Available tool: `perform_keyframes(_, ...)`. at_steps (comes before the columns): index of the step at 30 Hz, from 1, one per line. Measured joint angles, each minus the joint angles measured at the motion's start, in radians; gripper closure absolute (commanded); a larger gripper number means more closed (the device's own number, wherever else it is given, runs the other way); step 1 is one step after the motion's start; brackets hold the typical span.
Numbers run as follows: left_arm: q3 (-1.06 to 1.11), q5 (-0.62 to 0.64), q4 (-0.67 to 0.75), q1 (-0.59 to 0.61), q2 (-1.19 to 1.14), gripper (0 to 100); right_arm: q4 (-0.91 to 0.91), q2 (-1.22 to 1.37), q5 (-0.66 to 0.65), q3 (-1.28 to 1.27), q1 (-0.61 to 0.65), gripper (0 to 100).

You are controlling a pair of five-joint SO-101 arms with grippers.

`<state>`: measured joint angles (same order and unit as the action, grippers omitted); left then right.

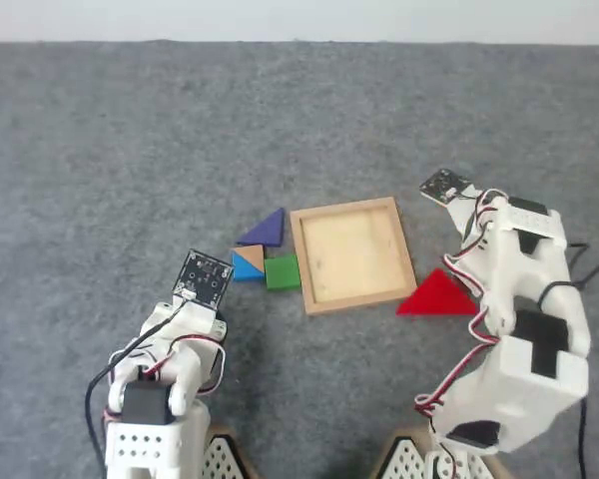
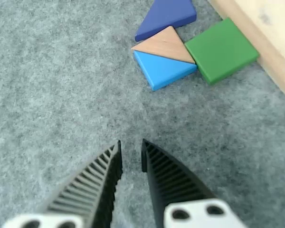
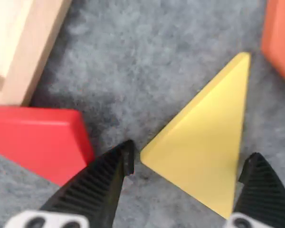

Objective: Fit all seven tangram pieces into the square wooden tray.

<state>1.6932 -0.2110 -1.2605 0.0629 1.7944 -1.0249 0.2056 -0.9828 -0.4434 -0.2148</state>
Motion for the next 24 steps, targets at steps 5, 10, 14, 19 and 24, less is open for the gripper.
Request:
perform_keyframes(5, 0.0, 0.0, 0.0, 0.0, 0.0, 94, -0.002, 0.0, -0.005, 0.0, -0.06, 78.9)
perform_keyframes(10, 0.0, 0.0, 0.0, 0.0, 0.0, 94, 0.011, -0.002, 0.02, 0.014, -0.114, 92.9)
perform_keyframes(14, 0.0, 0.0, 0.0, 0.0, 0.0, 94, 0.055, -0.002, 0.124, 0.018, -0.133, 97.3)
perform_keyframes(19, 0.0, 0.0, 0.0, 0.0, 0.0, 94, 0.038, -0.009, 0.198, 0.011, -0.115, 95.0)
perform_keyframes(24, 0.0, 0.0, 0.0, 0.0, 0.0, 94, -0.032, -0.078, 0.315, -0.003, -0.04, 94.8)
